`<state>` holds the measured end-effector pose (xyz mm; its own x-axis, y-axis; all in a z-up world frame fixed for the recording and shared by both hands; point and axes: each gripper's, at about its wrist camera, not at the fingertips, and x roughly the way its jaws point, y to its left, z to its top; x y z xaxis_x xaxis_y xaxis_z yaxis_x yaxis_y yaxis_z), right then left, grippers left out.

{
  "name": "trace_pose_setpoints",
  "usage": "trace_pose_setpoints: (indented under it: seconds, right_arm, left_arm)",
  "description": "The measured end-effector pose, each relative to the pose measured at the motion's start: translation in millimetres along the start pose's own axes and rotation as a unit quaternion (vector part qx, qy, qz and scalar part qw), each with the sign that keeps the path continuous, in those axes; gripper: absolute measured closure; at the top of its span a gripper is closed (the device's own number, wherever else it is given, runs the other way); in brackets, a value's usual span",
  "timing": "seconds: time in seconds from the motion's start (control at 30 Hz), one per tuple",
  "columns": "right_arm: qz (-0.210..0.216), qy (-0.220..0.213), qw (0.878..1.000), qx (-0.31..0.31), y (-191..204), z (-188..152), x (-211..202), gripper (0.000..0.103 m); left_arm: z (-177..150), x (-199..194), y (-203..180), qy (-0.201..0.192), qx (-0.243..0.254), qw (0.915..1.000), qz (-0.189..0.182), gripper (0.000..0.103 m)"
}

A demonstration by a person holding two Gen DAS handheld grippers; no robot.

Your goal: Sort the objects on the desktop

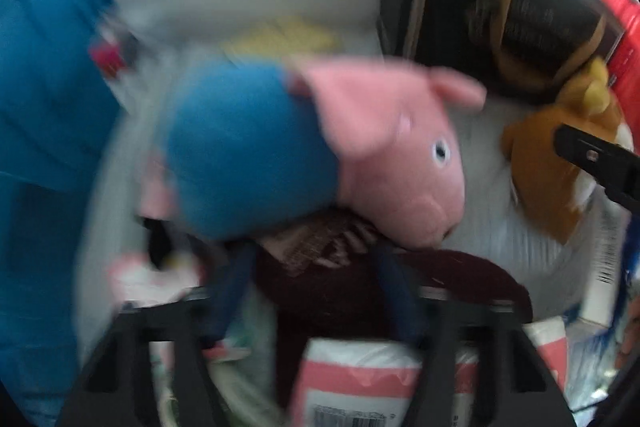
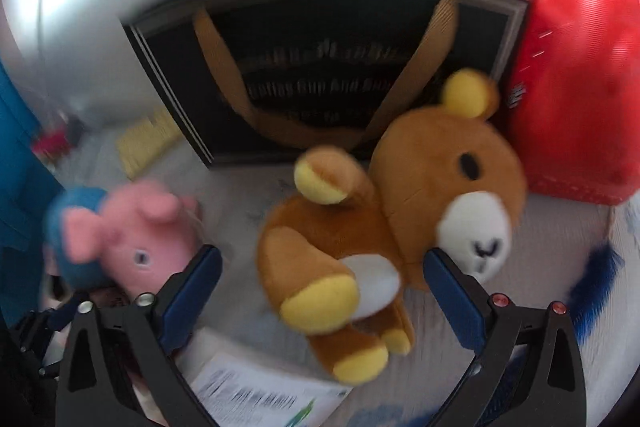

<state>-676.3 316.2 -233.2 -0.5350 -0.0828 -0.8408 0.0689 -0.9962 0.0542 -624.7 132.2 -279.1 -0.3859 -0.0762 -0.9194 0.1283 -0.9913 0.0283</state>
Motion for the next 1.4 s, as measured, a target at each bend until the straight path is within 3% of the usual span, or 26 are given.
trace_pose_setpoints:
  seconds: [0.03, 0.1, 0.13, 0.17, 0.27, 0.33, 0.53, 0.57, 0.63, 0.73, 1.13, 1.4]
  right_arm:
    - [-0.001, -0.003, 1.0, -0.005, 1.3, -0.6, 0.9, 0.004]
    - [-0.002, -0.008, 1.0, -0.015, 3.4, -2.2, 1.6, 0.027]
    - [0.003, -0.007, 1.0, -0.015, 1.8, -4.7, -4.2, 0.046]
    - [0.009, -0.007, 1.0, -0.014, 0.3, -7.2, -10.0, 0.054]
    - [0.026, -0.004, 1.0, -0.014, -2.6, -19.1, -30.0, 0.07]
    - [0.038, 0.001, 0.999, -0.017, -2.9, -32.3, -46.2, 0.074]
    - [0.055, 0.072, 0.996, -0.015, -17.5, -110.1, -74.4, 0.077]
    - [0.059, 0.08, 0.995, -0.012, -20.5, -118.8, -76.5, 0.082]
    - [0.082, 0.099, 0.992, 0.0, -25.6, -143.1, -86.2, 0.083]
    - [0.076, 0.113, 0.991, 0.0, -27.8, -169.3, -103.0, 0.083]
    - [0.055, 0.081, 0.995, 0.015, -35.3, -174.9, -124.3, 0.083]
    - [0.049, 0.076, 0.995, 0.03, -44.8, -186.8, -128.3, 0.083]
  left_arm:
    - [-0.1, 2.6, -1.0, 0.003, -0.004, 1.0, -0.005, 0.067]
    - [-4.0, -4.6, -5.5, -0.008, 0.011, 0.9999, -0.005, 0.075]
    - [-7.3, -8.7, -7.8, -0.013, 0.017, 0.9998, -0.006, 0.079]
    - [-12.6, -13.8, -9.6, -0.015, 0.021, 0.9996, -0.008, 0.082]
    - [-36.8, -35.4, -19.0, -0.024, 0.044, 0.9985, -0.021, 0.087]
    - [-55.7, -49.5, -23.5, -0.021, 0.056, 0.9976, -0.033, 0.089]
    - [-119.2, -87.7, -34.1, -0.012, 0.098, 0.9939, -0.049, 0.092]
    - [-128.4, -93.5, -35.1, -0.013, 0.105, 0.9932, -0.049, 0.092]
    - [-140.4, -103.3, -34.1, -0.014, 0.11, 0.9926, -0.05, 0.092]
    - [-154.6, -112.4, -30.3, -0.008, 0.117, 0.992, -0.048, 0.092]
    - [-163.1, -119.8, -28.4, -0.015, 0.099, 0.9941, -0.04, 0.091]
    - [-172.1, -127.8, -29.5, -0.026, 0.095, 0.9947, -0.032, 0.066]
